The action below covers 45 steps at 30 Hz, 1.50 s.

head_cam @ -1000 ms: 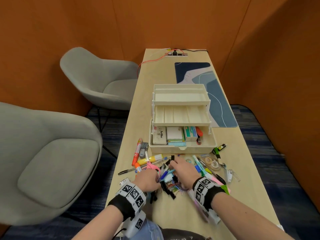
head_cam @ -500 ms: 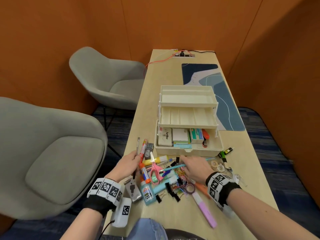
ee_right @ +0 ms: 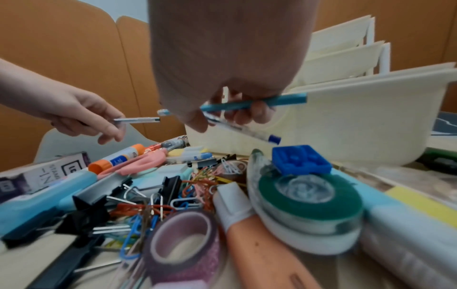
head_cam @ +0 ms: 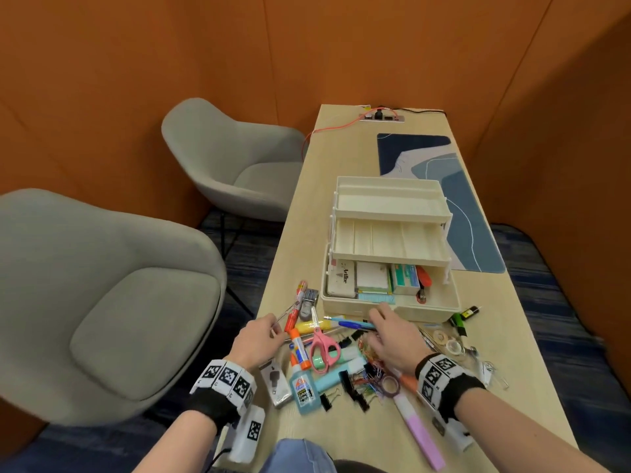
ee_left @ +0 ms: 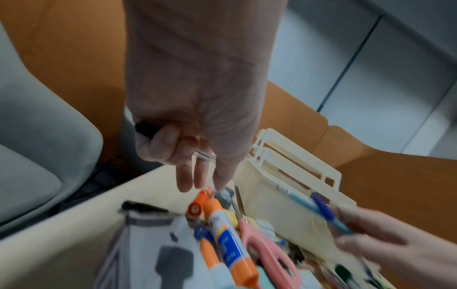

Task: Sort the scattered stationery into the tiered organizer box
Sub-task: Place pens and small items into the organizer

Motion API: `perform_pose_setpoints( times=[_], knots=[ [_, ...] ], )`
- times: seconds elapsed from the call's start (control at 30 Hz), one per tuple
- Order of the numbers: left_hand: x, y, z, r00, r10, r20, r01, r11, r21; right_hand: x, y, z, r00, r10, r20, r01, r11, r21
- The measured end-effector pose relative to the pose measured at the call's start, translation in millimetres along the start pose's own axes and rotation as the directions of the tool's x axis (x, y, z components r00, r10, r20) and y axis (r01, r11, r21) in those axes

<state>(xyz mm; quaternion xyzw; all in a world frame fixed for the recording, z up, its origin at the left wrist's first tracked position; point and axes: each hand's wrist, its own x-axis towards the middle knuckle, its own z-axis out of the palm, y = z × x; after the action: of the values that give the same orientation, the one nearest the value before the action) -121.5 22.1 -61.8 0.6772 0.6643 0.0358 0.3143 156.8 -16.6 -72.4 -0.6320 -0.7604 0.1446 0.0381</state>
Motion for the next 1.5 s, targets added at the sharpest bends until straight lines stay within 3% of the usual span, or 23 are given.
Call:
perform_pose_setpoints(
  times=[0.1,0.2,0.37,0.7,0.87,0.97,1.03,1.1,1.17,1.23,1.3,1.4,1.5],
  knots=[
    [3,9,11,0.999,0.022,0.041,-0.022,1.0,-0.008,-10,0,-6,1.0,-0.013,-0.015,0.012,1.0,-0.001],
    [7,16,19,0.999,0.035,0.039,-0.036,0.998,0.042,-12,-9,-7,0.996,-0.043,0.083,0.043,0.999,-0.002],
    [16,20,25,0.997,-0.02,0.071,0.018,0.999,0.026,1,-37,6,0.973,0.041,0.225,-0.07,0.99,0.121],
    [21,23,31,0.986,-0.121,0.111,0.139,0.975,-0.174,27,-72,31,0.942,0.25,0.222,-0.283,0.95,0.13],
    [21,22,39,0.988,-0.061,0.141,0.095,0.963,-0.251,20,-51,24,0.95,0.233,0.208,-0.282,0.927,0.249],
    [18,27,40,0.98,0.031,0.195,0.02,0.967,-0.253,4,-33,16,0.944,0.237,0.231,-0.315,0.86,0.403],
    [18,29,38,0.973,0.082,0.216,-0.026,0.968,-0.251,-11,-24,8,0.937,0.259,0.235,-0.348,0.759,0.55],
    [20,26,34,0.981,0.104,0.166,-0.058,0.963,-0.263,-26,-15,-4,0.93,0.28,0.237,-0.364,0.628,0.688],
    [23,22,27,0.995,0.085,0.043,-0.071,0.962,-0.264,-41,-3,-15,0.921,0.259,0.29,-0.389,0.575,0.72],
    [27,15,16,0.996,0.053,-0.068,-0.066,0.974,-0.216,-52,14,-20,0.897,0.242,0.371,-0.439,0.593,0.675],
    [29,4,4,0.994,0.038,-0.1,-0.05,0.991,-0.125,-61,31,-20,0.872,0.25,0.42,-0.478,0.617,0.625],
    [33,-15,-3,0.997,0.06,-0.043,-0.059,0.998,0.034,-67,48,-17,0.848,0.288,0.444,-0.512,0.658,0.552],
    [31,-28,-1,0.996,0.074,0.052,-0.079,0.99,0.113,-64,48,-20,0.876,0.305,0.374,-0.467,0.732,0.496]
  ],
)
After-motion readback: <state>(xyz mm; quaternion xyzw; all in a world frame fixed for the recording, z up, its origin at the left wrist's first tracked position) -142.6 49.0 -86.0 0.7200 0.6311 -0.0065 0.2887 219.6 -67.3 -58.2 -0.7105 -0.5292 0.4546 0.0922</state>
